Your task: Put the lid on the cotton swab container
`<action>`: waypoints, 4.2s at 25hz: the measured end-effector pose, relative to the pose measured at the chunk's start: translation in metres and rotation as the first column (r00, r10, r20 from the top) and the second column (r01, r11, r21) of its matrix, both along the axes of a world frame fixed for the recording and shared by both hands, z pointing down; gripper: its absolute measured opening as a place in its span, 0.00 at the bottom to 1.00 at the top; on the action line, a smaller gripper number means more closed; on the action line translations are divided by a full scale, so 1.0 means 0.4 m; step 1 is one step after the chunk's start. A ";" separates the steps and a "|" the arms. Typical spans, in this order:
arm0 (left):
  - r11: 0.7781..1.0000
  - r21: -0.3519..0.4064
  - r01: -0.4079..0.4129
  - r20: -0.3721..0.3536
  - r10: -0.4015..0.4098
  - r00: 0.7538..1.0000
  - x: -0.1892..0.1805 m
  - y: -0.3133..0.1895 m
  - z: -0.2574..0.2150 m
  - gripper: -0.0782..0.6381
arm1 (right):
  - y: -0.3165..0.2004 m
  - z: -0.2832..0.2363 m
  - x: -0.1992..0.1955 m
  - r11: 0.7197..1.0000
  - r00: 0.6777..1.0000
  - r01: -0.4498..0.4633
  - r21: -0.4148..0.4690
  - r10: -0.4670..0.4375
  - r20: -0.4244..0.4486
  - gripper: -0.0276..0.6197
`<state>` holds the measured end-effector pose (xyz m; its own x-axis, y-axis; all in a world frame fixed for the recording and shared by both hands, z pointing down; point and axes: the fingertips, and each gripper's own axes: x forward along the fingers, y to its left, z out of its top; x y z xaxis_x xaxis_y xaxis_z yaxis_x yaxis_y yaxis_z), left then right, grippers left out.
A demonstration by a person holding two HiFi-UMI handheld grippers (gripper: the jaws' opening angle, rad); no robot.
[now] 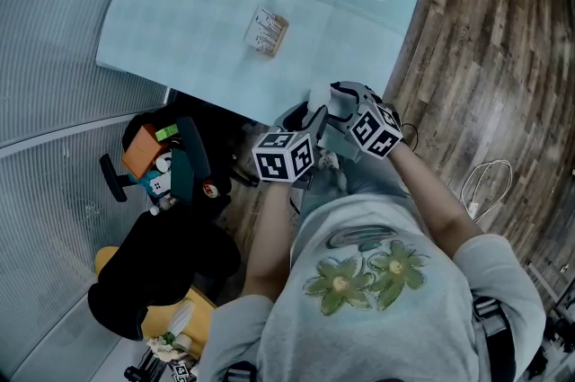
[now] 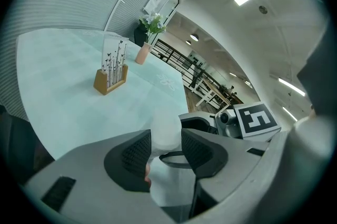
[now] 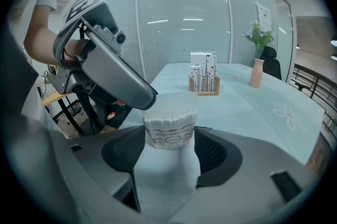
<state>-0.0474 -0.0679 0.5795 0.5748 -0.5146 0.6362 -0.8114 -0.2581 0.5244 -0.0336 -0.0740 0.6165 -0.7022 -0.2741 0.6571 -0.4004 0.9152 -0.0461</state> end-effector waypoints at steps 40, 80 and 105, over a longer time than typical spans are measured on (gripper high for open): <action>0.947 -0.284 -0.151 0.228 0.219 0.949 0.018 0.001 0.027 0.37 | 0.014 0.001 0.001 1.000 1.000 -0.004 0.000 0.004 -0.001 0.51; 0.981 0.191 -0.019 0.180 -0.016 0.983 -0.035 -0.012 -0.158 0.18 | 0.049 -0.263 0.047 0.969 0.946 -0.241 0.047 0.224 0.234 0.37; 0.849 0.525 -0.060 0.109 0.002 0.994 -0.048 0.130 -0.384 0.11 | 0.193 -0.466 0.019 0.931 0.896 -0.341 0.132 0.279 0.346 0.05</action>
<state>-0.0665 -0.0160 0.4260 0.5437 -0.7718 0.3298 -0.8393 -0.4979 0.2183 -0.0261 0.0034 0.4303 -0.7231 -0.6061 0.3313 -0.6573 0.7512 -0.0604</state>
